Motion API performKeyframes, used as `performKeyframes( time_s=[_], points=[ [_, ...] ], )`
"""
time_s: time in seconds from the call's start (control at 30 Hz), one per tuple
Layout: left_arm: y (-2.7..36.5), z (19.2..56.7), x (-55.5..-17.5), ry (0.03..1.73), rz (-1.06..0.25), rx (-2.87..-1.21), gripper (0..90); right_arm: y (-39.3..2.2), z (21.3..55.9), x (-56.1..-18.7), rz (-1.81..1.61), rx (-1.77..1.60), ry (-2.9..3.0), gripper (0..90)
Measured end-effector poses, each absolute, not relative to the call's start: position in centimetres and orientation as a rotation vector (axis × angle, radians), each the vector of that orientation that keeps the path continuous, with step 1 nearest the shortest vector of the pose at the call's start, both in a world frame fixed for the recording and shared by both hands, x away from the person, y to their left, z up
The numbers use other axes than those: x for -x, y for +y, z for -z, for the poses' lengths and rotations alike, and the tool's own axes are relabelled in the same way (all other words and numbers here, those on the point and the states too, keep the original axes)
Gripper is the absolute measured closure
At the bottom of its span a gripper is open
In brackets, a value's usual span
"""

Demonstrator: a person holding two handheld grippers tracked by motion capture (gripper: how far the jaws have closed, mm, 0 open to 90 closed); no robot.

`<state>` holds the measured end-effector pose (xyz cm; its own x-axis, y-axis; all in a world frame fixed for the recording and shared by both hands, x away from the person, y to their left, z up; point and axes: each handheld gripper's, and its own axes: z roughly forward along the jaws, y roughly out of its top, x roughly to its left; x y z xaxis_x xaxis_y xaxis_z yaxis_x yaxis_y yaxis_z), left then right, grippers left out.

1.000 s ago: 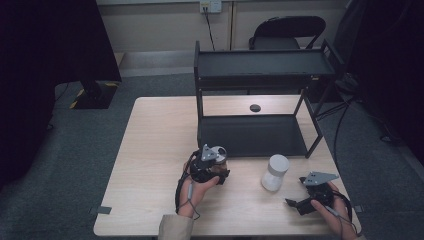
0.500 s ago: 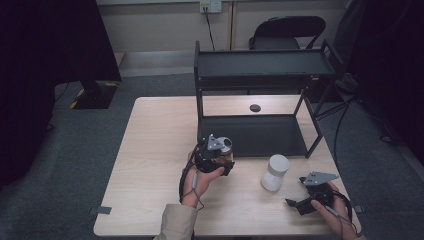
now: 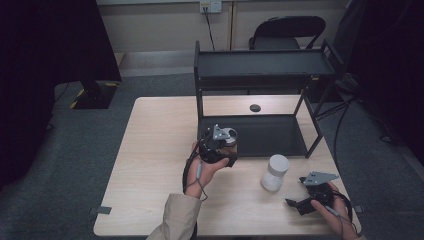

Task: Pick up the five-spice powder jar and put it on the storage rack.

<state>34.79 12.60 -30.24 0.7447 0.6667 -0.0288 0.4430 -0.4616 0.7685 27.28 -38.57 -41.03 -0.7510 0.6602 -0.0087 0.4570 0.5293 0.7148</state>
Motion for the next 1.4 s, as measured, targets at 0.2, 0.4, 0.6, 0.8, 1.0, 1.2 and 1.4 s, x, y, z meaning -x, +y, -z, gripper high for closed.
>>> performKeyframes(
  time_s=[0.2, 0.4, 0.6, 0.8, 1.0, 1.2, 1.4],
  points=[
    [12.5, 29.1, -35.6, 0.817, -0.341, -2.127, 30.2, -38.6, 41.0, -27.3, -1.044, -0.934, 2.493, 0.0],
    [12.3, 27.8, -36.3, 0.814, -0.347, -2.127, 30.2, -38.6, 41.0, -27.3, -1.044, -0.934, 2.493, 0.0],
    [12.3, 26.4, -36.9, 0.82, -0.337, -2.11, 30.2, -38.6, 41.0, -27.3, -1.044, -0.934, 2.493, 0.0],
    [12.3, 24.9, -37.5, 0.807, -0.335, -2.108, 30.2, -38.6, 41.0, -27.3, -1.044, -0.935, 2.492, 0.0],
    [11.9, 23.4, -37.8, 0.803, -0.35, -2.112, 30.2, -38.6, 41.0, -27.3, -1.044, -0.935, 2.492, 0.0],
    [11.5, 21.9, -38.2, 0.798, -0.356, -2.112, 30.2, -38.6, 41.0, -27.3, -1.044, -0.935, 2.492, 0.0],
    [10.9, 20.5, -38.5, 0.787, -0.366, -2.125, 30.2, -38.6, 41.0, -27.3, -1.044, -0.935, 2.492, 0.0]
  ],
)
